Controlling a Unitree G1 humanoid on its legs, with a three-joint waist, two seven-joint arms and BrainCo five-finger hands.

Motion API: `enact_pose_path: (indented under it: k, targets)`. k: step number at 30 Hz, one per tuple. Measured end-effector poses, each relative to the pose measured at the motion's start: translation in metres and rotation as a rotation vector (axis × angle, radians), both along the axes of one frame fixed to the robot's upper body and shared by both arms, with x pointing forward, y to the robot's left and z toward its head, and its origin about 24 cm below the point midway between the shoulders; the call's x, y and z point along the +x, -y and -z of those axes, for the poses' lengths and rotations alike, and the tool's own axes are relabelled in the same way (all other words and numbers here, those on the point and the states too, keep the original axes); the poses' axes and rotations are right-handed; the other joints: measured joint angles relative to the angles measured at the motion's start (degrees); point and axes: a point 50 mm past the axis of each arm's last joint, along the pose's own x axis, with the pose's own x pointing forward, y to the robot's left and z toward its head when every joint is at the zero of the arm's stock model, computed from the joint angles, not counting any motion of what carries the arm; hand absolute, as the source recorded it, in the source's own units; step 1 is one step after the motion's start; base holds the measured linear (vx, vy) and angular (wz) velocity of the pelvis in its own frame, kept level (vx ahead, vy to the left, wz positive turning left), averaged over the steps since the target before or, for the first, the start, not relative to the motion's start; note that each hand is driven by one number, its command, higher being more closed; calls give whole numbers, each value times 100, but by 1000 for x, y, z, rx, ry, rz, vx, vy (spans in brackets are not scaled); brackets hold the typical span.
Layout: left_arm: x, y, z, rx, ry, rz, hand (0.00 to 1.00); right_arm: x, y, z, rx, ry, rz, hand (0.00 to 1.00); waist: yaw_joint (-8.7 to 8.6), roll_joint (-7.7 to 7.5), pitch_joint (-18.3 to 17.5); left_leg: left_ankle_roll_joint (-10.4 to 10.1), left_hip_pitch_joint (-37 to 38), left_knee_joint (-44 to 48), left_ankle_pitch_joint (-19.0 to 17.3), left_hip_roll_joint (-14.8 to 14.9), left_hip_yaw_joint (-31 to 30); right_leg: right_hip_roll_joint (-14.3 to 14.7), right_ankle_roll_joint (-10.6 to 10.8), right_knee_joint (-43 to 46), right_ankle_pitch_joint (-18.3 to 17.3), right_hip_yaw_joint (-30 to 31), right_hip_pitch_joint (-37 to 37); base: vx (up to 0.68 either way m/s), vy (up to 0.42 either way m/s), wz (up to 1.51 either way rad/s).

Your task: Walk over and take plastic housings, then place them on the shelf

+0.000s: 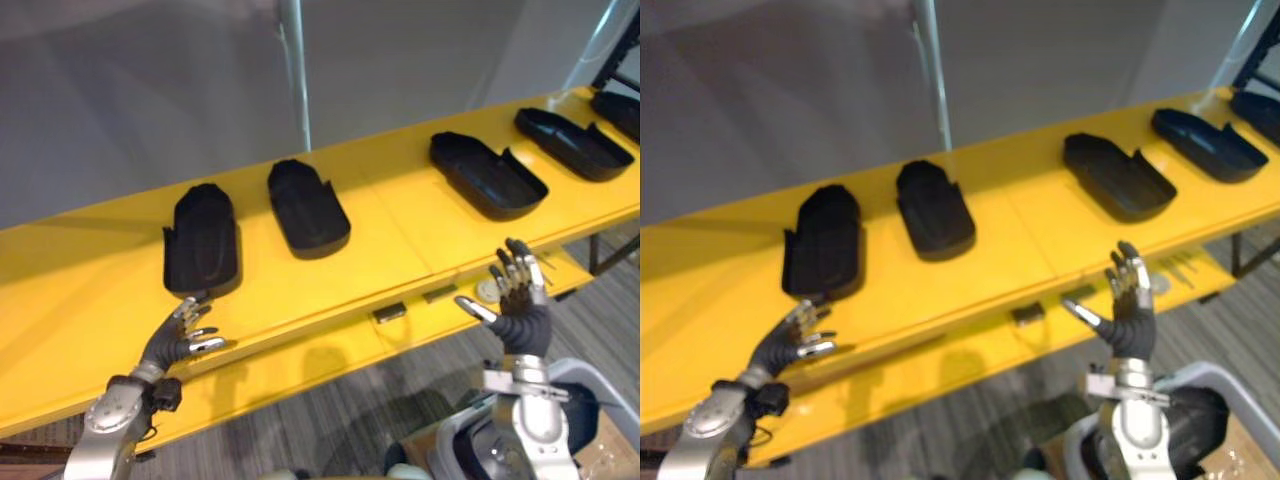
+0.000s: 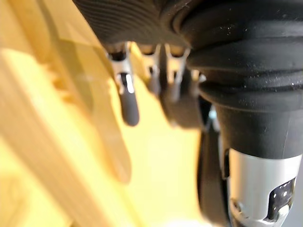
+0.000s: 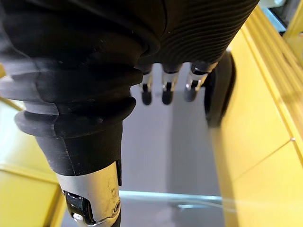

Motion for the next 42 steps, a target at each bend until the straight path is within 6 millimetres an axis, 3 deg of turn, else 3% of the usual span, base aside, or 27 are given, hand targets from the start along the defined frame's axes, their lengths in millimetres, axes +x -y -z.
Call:
enact_pose_path:
  k: [12,23,29,35,37,42]
  targets:
    - [24,-24,11,52,24,-205,0,9,-2,1,-23,-3,-47,0,-168,15,-13,0,18,4,1,9,163,51,-11,68,30,228,-122,-41,-12,-8]
    - [26,-30,16,26,16,-195,0,10,-1,-1,-16,4,-53,0,-290,78,-53,-6,20,6,15,13,216,59,-15,118,43,303,-180,-44,-16,-4]
    - [12,-8,-11,-17,137,-59,0,10,0,-2,-22,6,-58,0,-258,79,-53,-6,4,-1,15,13,201,59,-16,92,49,281,-176,-1,-2,1]
    - [-20,14,-62,-162,401,21,0,4,-8,0,-5,1,-258,0,-49,81,-52,-4,1,5,17,13,-45,50,-17,-32,48,-2,38,-8,-22,21]
    - [-32,16,-63,-212,433,20,0,4,-11,-1,-17,2,-304,0,54,70,-58,-4,2,4,16,14,-128,52,-21,-84,44,-103,131,-24,-28,24]
    - [-57,13,-45,-310,387,-41,0,5,-13,4,-48,-31,-359,0,318,-8,-57,-31,-7,-2,61,1,-419,44,-32,-176,36,-403,322,-13,-31,30]
